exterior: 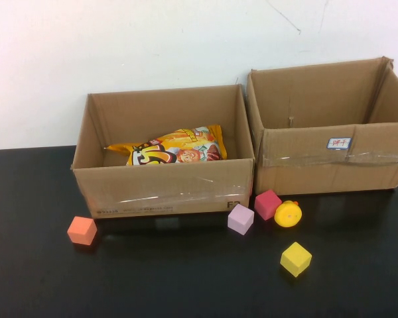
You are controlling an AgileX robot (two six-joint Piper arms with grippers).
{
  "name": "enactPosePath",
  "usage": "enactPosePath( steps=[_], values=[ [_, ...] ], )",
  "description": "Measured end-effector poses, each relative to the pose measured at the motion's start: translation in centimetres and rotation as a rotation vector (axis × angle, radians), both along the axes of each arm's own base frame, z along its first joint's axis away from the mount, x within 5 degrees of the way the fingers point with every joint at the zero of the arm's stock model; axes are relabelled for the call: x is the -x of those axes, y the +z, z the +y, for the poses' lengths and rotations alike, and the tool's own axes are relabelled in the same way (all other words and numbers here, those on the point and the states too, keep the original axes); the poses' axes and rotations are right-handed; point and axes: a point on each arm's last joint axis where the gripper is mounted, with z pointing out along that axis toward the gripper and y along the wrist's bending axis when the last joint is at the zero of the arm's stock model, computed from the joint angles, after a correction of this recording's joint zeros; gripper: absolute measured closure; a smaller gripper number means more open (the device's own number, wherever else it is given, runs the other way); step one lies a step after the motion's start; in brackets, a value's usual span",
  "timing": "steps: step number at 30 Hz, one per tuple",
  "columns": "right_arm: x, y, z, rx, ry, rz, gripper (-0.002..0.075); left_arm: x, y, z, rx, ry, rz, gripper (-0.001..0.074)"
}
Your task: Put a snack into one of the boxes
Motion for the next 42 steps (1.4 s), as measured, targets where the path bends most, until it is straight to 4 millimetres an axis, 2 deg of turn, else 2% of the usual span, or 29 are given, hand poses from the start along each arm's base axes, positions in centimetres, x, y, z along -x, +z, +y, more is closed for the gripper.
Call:
enactPosePath(
  steps=[21,25,29,37,42],
  values=[
    [0.0,0.0,0.0,-0.009,-0.004,0.004,0.0727,-0.1,-0.2,0.0,0.003,-0.002,0.002,0.0736],
    [0.0,0.0,0.0,-0.009,-0.004,0.005,0.0727,-0.1,-1.7,0.3,-0.099,0.029,0.018,0.0736],
    [0.1,-0.1,0.0,-0.011,-0.004,0.01,0.0727,-0.6,-4.3,0.5,-0.214,0.027,0.108,0.0736],
    [0.1,-0.2,0.0,-0.007,-0.006,0.023,0.0727,-1.0,-8.3,0.5,-0.192,0.02,0.235,0.0736],
    [0.1,-0.2,0.0,-0.008,-0.006,0.027,0.0727,-1.2,-8.5,0.4,-0.131,0.033,0.199,0.0736]
  ],
)
